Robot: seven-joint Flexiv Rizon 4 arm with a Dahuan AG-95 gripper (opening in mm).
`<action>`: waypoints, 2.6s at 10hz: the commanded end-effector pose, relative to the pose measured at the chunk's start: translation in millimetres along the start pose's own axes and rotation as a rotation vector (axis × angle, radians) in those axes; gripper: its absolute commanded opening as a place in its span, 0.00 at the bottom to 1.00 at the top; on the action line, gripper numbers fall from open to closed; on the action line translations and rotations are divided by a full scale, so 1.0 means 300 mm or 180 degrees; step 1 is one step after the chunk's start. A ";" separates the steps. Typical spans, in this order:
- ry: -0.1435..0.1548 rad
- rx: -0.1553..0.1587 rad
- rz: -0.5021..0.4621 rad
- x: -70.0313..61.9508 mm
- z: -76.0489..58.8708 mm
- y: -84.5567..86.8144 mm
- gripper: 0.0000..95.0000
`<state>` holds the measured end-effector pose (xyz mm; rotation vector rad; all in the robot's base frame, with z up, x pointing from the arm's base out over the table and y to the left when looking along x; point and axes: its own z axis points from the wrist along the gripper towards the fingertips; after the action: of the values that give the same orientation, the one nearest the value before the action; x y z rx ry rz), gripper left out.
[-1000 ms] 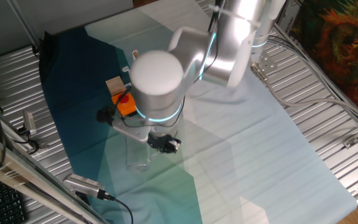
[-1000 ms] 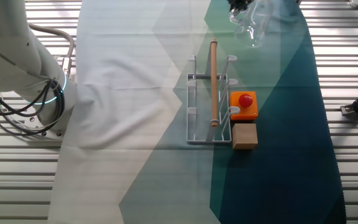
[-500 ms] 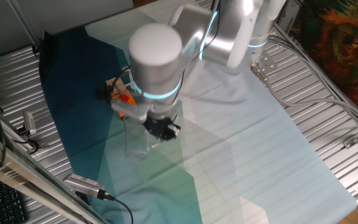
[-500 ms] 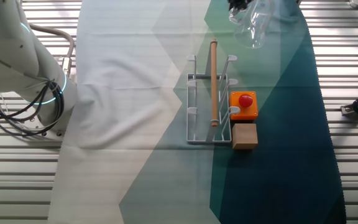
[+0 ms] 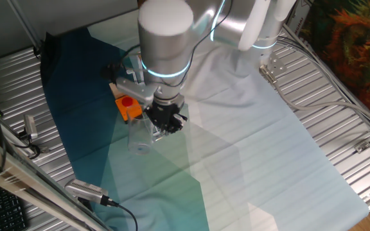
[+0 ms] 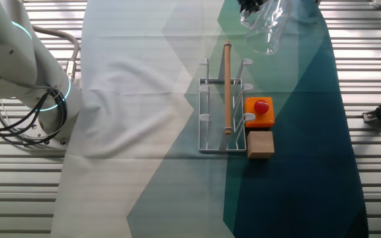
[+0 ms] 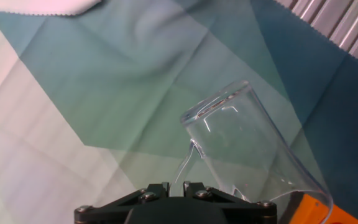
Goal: Put the cup on the cup rack
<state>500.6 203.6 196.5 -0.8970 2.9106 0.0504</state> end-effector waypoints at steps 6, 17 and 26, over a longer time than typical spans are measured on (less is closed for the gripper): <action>-0.0166 -0.0097 0.0075 0.048 -0.038 -0.034 0.00; -0.0333 -0.0165 0.0203 0.054 -0.042 -0.031 0.00; -0.0576 -0.0238 0.0242 0.086 -0.025 -0.035 0.00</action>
<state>482.4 178.4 199.2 -0.7501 2.7909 0.2373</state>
